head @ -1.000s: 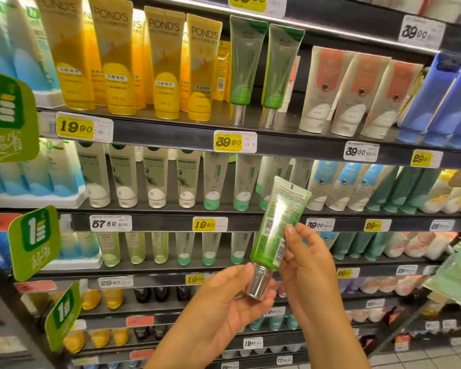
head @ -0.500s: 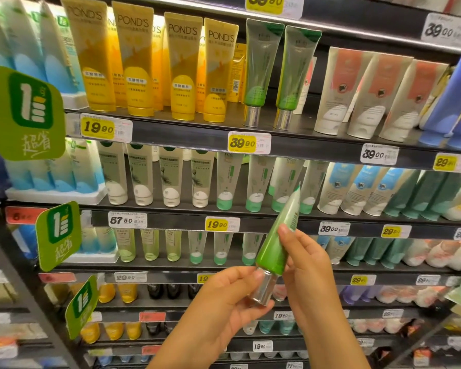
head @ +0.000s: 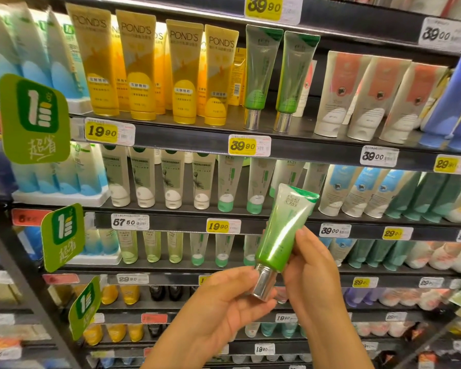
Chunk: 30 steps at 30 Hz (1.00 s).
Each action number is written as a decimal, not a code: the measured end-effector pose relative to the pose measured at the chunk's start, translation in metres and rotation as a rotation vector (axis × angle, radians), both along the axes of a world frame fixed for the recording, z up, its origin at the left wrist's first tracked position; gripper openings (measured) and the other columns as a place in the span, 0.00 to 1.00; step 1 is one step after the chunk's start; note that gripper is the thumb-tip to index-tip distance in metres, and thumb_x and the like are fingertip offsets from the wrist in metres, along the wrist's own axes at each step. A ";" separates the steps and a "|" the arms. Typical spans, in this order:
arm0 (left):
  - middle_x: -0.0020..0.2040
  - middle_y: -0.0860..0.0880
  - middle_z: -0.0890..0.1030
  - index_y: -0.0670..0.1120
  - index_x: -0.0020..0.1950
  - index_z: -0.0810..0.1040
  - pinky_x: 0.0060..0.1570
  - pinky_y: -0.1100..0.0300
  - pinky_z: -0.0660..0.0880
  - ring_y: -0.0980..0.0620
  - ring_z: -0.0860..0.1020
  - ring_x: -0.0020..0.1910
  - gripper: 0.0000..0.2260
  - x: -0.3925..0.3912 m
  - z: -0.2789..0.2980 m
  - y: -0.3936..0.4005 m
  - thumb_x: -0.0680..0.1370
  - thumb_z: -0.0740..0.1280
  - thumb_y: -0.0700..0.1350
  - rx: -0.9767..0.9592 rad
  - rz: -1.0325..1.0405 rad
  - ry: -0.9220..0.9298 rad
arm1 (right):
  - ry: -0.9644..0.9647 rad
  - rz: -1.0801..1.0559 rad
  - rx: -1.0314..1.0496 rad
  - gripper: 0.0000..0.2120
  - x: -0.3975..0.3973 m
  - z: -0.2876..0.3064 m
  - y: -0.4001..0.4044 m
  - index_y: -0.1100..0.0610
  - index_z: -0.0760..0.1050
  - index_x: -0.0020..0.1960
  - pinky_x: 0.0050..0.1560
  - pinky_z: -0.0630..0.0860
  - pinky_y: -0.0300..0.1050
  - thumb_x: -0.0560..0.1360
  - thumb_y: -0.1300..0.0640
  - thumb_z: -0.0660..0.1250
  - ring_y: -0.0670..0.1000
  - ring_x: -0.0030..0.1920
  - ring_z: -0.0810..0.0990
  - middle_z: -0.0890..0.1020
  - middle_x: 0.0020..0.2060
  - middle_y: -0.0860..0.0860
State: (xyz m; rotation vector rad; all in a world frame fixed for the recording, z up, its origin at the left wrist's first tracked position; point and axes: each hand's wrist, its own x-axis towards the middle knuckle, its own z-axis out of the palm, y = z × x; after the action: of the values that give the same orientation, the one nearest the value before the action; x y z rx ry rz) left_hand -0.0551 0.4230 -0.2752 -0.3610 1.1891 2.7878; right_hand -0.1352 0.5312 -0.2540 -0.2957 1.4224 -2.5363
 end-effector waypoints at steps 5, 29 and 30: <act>0.45 0.36 0.83 0.35 0.52 0.79 0.36 0.54 0.81 0.44 0.83 0.40 0.18 0.000 0.000 0.001 0.63 0.71 0.36 -0.088 0.061 -0.010 | 0.056 0.033 0.068 0.11 0.001 0.001 0.004 0.59 0.77 0.54 0.38 0.79 0.42 0.79 0.61 0.57 0.47 0.38 0.80 0.82 0.37 0.51; 0.48 0.52 0.84 0.51 0.50 0.80 0.41 0.71 0.75 0.61 0.81 0.46 0.16 0.008 -0.009 0.001 0.69 0.72 0.32 -0.660 0.353 0.148 | 0.064 0.061 0.058 0.13 0.010 -0.005 0.003 0.61 0.76 0.50 0.41 0.80 0.41 0.68 0.55 0.66 0.48 0.40 0.81 0.82 0.38 0.51; 0.48 0.52 0.83 0.52 0.49 0.81 0.41 0.71 0.75 0.62 0.80 0.46 0.16 0.009 -0.009 0.002 0.69 0.72 0.32 -0.685 0.364 0.164 | 0.051 0.060 0.044 0.13 0.010 -0.005 0.003 0.60 0.76 0.49 0.39 0.79 0.40 0.68 0.55 0.66 0.47 0.40 0.80 0.81 0.38 0.51</act>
State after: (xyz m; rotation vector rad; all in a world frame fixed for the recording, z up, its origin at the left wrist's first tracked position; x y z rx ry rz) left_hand -0.0465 0.4246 -0.2839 -0.4313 2.3200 2.6196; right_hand -0.1253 0.5345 -0.2594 -0.3915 1.4629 -2.4631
